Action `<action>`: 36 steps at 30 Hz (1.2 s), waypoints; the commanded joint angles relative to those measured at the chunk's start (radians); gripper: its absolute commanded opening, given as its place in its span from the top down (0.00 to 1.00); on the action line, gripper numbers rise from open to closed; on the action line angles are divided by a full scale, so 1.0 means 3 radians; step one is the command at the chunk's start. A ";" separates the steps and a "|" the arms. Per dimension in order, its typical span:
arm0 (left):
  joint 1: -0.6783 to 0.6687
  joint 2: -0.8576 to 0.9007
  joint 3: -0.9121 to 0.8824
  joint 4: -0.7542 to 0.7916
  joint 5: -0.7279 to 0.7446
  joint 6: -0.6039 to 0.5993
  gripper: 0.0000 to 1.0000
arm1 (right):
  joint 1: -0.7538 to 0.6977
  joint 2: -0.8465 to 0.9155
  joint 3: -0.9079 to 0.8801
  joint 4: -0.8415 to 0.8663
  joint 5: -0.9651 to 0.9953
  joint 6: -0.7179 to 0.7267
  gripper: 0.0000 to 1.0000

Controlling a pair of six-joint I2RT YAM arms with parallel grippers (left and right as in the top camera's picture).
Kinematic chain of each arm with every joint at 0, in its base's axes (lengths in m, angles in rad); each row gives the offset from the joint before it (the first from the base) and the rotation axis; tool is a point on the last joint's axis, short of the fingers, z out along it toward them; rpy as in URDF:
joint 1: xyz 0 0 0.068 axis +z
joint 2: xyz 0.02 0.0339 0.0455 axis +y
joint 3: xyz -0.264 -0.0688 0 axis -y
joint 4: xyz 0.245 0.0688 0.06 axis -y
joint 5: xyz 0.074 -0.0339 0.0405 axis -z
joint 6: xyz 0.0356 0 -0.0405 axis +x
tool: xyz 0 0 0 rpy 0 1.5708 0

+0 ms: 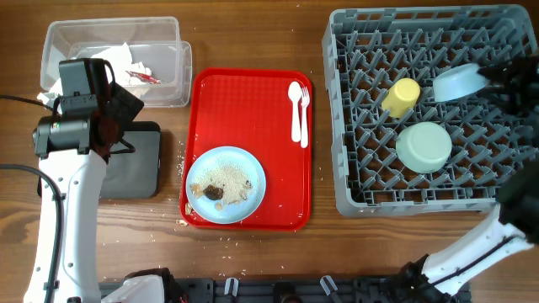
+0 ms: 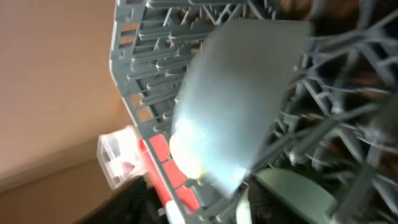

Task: Sort waste into correct bins and load items into the dishwasher rack
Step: 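Carry the bowl into the rack's upper right and release it, then reach the right gripper to the white spoon and grasp it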

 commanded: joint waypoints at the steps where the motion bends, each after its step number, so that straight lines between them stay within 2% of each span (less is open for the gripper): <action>1: 0.0010 -0.0022 0.0001 0.0000 -0.0078 0.0015 0.00 | 0.0088 -0.0631 0.0024 0.0061 0.0567 0.0275 0.00; 4: 0.0010 -0.0022 0.0001 0.0000 -0.0078 0.0015 0.00 | 0.0289 -0.0790 0.0024 0.0305 0.0593 0.0287 0.02; 5: 0.0010 -0.0022 0.0001 0.0000 -0.0079 0.0014 0.00 | 0.0365 -0.0788 0.0024 0.0392 0.0631 0.0300 0.09; 6: 0.0010 -0.0022 0.0001 0.0000 -0.0079 0.0014 0.00 | 0.0455 -0.0768 0.0023 0.0492 0.0745 0.0384 0.18; 7: 0.0010 -0.0022 0.0001 0.0000 -0.0078 0.0015 0.00 | 0.0610 -0.0722 0.0023 0.0629 0.1066 0.0581 0.44; 8: 0.0010 -0.0022 0.0001 0.0000 -0.0079 0.0015 0.00 | 0.0703 -0.0690 0.0023 0.0697 0.1282 0.0688 0.57; 9: 0.0010 -0.0022 0.0001 0.0000 -0.0079 0.0015 0.00 | 0.0829 -0.0643 0.0023 0.0776 0.1593 0.0820 0.65; 12: 0.0010 -0.0022 0.0001 0.0000 -0.0079 0.0015 0.00 | 0.1141 -0.0421 0.0023 0.0871 0.2393 0.1016 0.71; 13: 0.0010 -0.0022 0.0001 0.0000 -0.0079 0.0015 0.00 | 0.1203 -0.0328 0.0023 0.0830 0.2430 0.0997 0.71; 15: 0.0010 -0.0022 0.0001 0.0000 -0.0078 0.0014 0.00 | 0.1275 -0.0231 0.0023 0.0706 0.2238 0.0877 0.72; 16: 0.0010 -0.0022 0.0001 0.0000 -0.0078 0.0015 0.00 | 0.1322 -0.0202 0.0023 0.0675 0.1993 0.0636 0.85; 17: 0.0010 -0.0022 0.0001 0.0001 -0.0078 0.0014 0.00 | 0.1364 -0.0202 0.0023 0.0674 0.1766 0.0388 0.92; 18: 0.0010 -0.0022 0.0001 0.0000 -0.0078 0.0015 0.00 | 0.1419 -0.0209 0.0023 0.0665 0.1504 0.0146 0.94; 23: 0.0010 -0.0022 0.0001 0.0000 -0.0079 0.0015 0.00 | 0.1631 -0.0425 0.0023 0.0642 0.0857 -0.0034 0.92; 24: 0.0010 -0.0022 0.0001 0.0000 -0.0078 0.0015 0.00 | 0.1686 -0.0470 0.0023 0.0646 0.0693 -0.0127 0.86; 25: 0.0010 -0.0022 0.0001 0.0000 -0.0079 0.0015 0.00 | 0.1785 -0.0519 0.0023 0.0631 0.0544 -0.0192 0.75; 26: 0.0010 -0.0022 0.0001 0.0000 -0.0079 0.0015 0.00 | 0.1893 -0.0543 0.0023 0.0580 0.0543 -0.0181 0.52; 27: 0.0010 -0.0022 0.0001 0.0000 -0.0079 0.0015 0.00 | 0.1998 -0.0544 0.0023 0.0515 0.0561 -0.0173 0.41; 29: 0.0010 -0.0022 0.0001 0.0000 -0.0079 0.0015 0.00 | 0.2284 -0.0523 0.0023 0.0361 0.0738 -0.0081 0.43; 31: 0.0010 -0.0022 0.0001 0.0000 -0.0079 0.0014 0.00 | 0.2632 -0.0506 0.0013 0.0315 0.1195 0.0211 0.46; 36: 0.0010 -0.0022 0.0001 0.0000 -0.0078 0.0015 0.00 | 0.3557 -0.0505 -0.0207 0.0651 0.2454 0.0942 0.46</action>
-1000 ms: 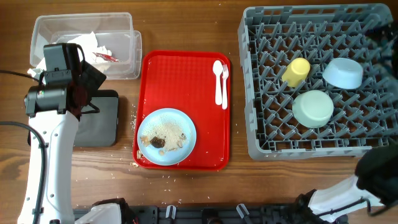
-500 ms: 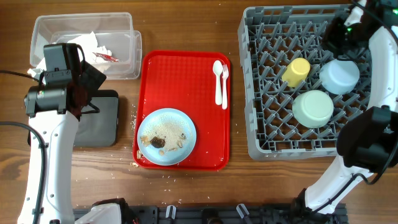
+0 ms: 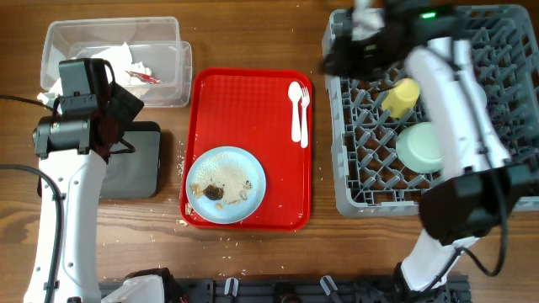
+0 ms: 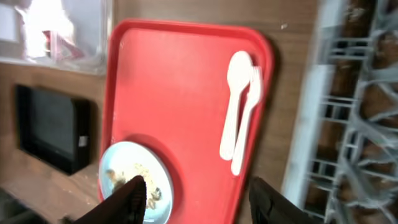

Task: Sort waste into correct bins and load items into the dishwasher rack
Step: 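Reach the right gripper to the white spoon and grasp it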

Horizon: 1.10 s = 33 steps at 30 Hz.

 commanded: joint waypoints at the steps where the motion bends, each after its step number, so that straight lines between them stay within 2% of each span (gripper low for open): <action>1: 0.0010 -0.0022 0.0001 -0.0001 -0.0078 0.0015 0.00 | 0.0586 -0.0023 -0.0240 0.0245 0.1158 0.0721 0.47; 5: 0.0010 -0.0022 0.0001 -0.0001 -0.0078 0.0015 0.00 | 0.0949 -0.0023 -0.0712 0.0811 0.1551 0.1116 0.54; 9: 0.0010 -0.0022 0.0001 -0.0001 -0.0078 0.0015 0.00 | 0.0988 -0.0023 -0.1204 0.1392 0.1414 0.1144 0.55; 13: 0.0010 -0.0022 0.0001 -0.0001 -0.0078 0.0015 0.00 | 0.0978 0.0015 -0.1464 0.1799 0.1554 0.1123 0.53; 16: 0.0010 -0.0022 0.0001 -0.0001 -0.0076 0.0015 0.00 | 0.0963 0.0137 -0.1461 0.1855 0.1478 0.1050 0.55; 18: 0.0010 -0.0022 0.0001 -0.0001 -0.0078 0.0015 0.00 | 0.0907 0.0248 -0.1432 0.1827 0.1190 0.0926 0.55; 20: 0.0010 -0.0022 0.0001 -0.0001 -0.0078 0.0015 0.00 | 0.0804 0.0367 -0.1390 0.1776 0.0726 0.0843 0.48; 22: 0.0010 -0.0022 0.0001 -0.0001 -0.0078 0.0015 0.00 | 0.0713 0.0423 -0.1382 0.1784 0.0500 0.0844 0.46; 33: 0.0010 -0.0022 0.0001 -0.0001 -0.0076 0.0015 0.00 | 0.0675 0.0614 -0.1382 0.2047 0.1289 0.0572 0.49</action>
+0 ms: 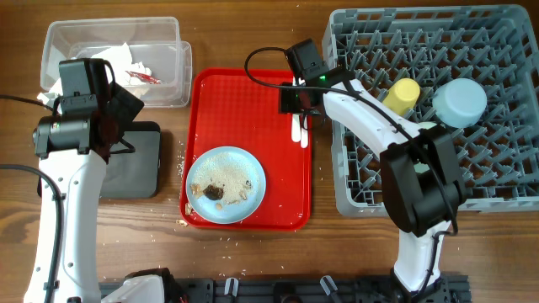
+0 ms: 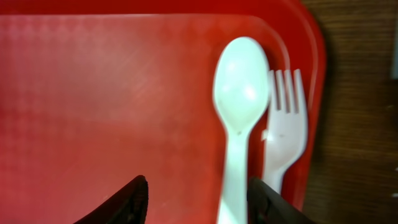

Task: Sort waste into correct bins and load items into the dishwasher rack
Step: 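Reach the right gripper to the white spoon and grasp it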

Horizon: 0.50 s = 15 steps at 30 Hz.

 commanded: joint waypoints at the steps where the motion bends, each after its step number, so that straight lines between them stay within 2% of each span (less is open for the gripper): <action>1: 0.0010 -0.0022 0.0001 -0.0001 -0.0079 0.0015 0.00 | 0.0014 0.0197 0.0067 0.0056 0.0313 -0.0155 0.49; 6: 0.0010 -0.0022 0.0001 -0.0001 -0.0078 0.0014 0.00 | 0.0041 0.0312 0.0066 0.0089 0.0281 -0.0228 0.53; 15: 0.0010 -0.0022 0.0001 -0.0001 -0.0079 0.0014 0.00 | 0.0285 0.0402 0.0064 0.0106 0.0378 -0.0212 0.53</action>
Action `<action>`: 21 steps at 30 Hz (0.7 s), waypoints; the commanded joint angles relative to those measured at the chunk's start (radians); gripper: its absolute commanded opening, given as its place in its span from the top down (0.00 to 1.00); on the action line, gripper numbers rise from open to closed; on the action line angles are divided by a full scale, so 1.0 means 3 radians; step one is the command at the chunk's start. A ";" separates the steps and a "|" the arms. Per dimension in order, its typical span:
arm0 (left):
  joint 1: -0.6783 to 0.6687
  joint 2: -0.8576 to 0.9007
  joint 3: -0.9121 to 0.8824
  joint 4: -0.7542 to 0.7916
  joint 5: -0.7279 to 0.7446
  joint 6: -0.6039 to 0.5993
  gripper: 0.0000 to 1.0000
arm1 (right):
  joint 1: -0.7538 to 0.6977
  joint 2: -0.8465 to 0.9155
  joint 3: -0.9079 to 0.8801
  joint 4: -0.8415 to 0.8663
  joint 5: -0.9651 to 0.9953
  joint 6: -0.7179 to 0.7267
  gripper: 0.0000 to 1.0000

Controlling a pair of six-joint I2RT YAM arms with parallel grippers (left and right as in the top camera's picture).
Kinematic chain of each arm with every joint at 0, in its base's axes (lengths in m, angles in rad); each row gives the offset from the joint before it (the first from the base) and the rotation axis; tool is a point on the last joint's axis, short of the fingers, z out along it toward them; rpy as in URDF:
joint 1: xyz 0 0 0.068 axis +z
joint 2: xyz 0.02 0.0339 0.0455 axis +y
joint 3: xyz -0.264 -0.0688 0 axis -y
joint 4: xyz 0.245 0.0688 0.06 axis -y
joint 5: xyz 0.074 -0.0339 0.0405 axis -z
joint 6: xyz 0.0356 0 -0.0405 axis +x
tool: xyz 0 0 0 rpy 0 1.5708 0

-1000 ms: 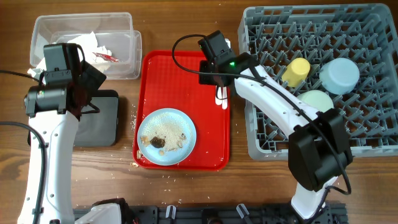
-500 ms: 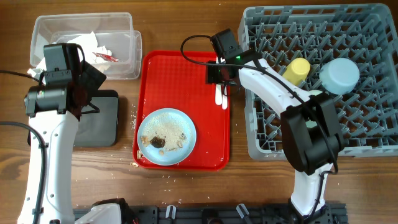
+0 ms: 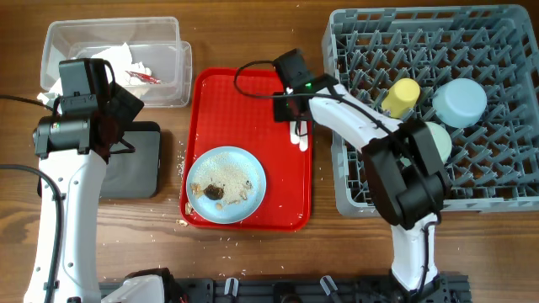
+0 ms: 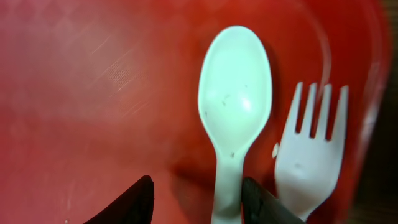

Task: Sort waste into correct bins and load items into the dishwasher rack
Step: 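Reach the right gripper to the white spoon and grasp it, then carry the spoon into the rack and release it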

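Note:
A white plastic spoon [image 4: 233, 99] and fork [image 4: 311, 155] lie side by side at the right end of the red tray [image 3: 244, 109]. My right gripper [image 4: 196, 202] hangs low over them, open, and the spoon's handle lies between its fingers, close to the right one. In the overhead view the right gripper [image 3: 293, 111] covers the spoon's bowl. A light blue plate [image 3: 225, 183] with food scraps sits at the tray's near end. My left gripper [image 3: 118, 126] hovers over a black bin [image 3: 135, 164], its jaws hidden.
The grey dishwasher rack [image 3: 505, 194] on the right holds a yellow cup [image 3: 402, 96], a light blue bowl [image 3: 460, 101] and a green bowl [image 3: 438, 139]. A clear bin [image 3: 118, 38] with paper scraps stands at the back left. Crumbs lie by the tray's left edge.
My right gripper has come lower and closer to the spoon, which now fills more of the wrist view. It stays open. The left arm has not moved.
My right gripper held the light blue bowl over the rack's right side. Then it was empty at the rack's back left corner, looking at the tray. The bowl then sat in the rack, and the gripper stood open over the spoon and fork, now closer.

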 commanded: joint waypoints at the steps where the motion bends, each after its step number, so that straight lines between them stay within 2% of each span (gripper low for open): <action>1: 0.0010 -0.0022 0.0001 0.0000 -0.0076 0.0015 0.00 | 0.0114 0.0144 0.0060 -0.0006 0.0188 -0.0013 0.52; 3: 0.0010 -0.0022 0.0001 0.0000 -0.0076 0.0015 0.00 | 0.0116 0.0144 0.0060 -0.0028 0.0188 0.0056 0.54; 8: 0.0010 -0.0022 0.0001 0.0000 -0.0076 0.0015 0.00 | 0.0116 0.0144 0.0060 -0.0051 0.0261 -0.0019 0.69; 11: 0.0010 -0.0022 0.0001 0.0000 -0.0076 0.0015 0.00 | 0.0116 0.0144 0.0056 -0.0070 0.0395 -0.0155 0.71; 21: 0.0010 -0.0022 0.0001 0.0000 -0.0076 0.0015 0.00 | 0.0116 0.0156 0.0051 -0.0121 0.0449 -0.0128 0.84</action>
